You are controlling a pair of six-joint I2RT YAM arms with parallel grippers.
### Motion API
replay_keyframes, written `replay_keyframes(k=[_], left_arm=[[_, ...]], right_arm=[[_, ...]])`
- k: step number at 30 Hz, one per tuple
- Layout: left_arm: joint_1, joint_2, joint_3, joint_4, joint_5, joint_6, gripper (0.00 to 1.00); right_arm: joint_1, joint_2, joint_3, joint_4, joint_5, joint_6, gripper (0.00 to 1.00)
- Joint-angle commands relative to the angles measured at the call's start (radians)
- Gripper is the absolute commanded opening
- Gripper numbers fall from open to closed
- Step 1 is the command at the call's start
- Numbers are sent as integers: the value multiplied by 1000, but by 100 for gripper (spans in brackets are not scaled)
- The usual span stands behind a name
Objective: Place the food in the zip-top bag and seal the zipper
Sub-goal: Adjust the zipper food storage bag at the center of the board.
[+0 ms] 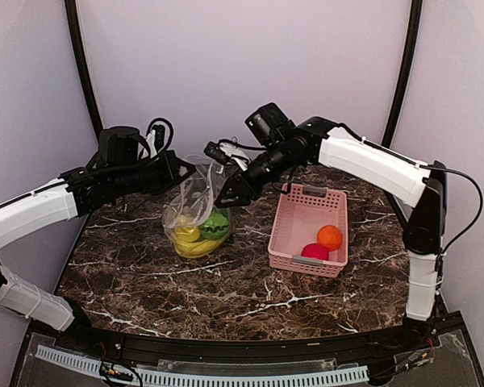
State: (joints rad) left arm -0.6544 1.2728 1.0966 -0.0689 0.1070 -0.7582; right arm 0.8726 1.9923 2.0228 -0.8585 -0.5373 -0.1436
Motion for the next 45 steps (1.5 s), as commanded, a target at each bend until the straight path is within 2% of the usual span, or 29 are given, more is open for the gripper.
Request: replay_keyframes(k=[1,4,7,14,20,26,27,33,35,37,39,45], left_arm=[[-2,-35,-2,63,2,-23,1],[-2,-36,-4,51,3,-22,1],[-2,-37,-3,52,8,-28,1],[-2,-63,-14,36,-23,-22,1],[-2,-77,-7,-5,-77,29,1],[-2,-78,9,-45,-120,55,1],[-2,-79,12,-50,-125,56,1],[-2,-84,15,-55,-123,73,1],[-2,-83,14,-50,-122,73,1],[-2,-82,13,-31,-112,74,1],[-2,-76,14,-10,-73,70,1],[-2,-53,33,3,-31,58,1]], right_arm=[[8,64,82,31,21,25,44],[8,114,165,11,-7,38,42],[8,135,202,8,5,44,36],[8,98,201,-7,63,36,5],[8,6,212,4,78,-3,0],[-17,14,210,-18,111,-17,0],[-19,15,204,-20,108,-22,3],[-28,-38,128,-46,5,-39,6],[-30,-68,103,-41,-7,-43,10],[-32,-86,84,-38,-1,-56,20],[-37,-89,80,-45,11,-62,26],[-102,-149,38,-54,-39,-95,31]])
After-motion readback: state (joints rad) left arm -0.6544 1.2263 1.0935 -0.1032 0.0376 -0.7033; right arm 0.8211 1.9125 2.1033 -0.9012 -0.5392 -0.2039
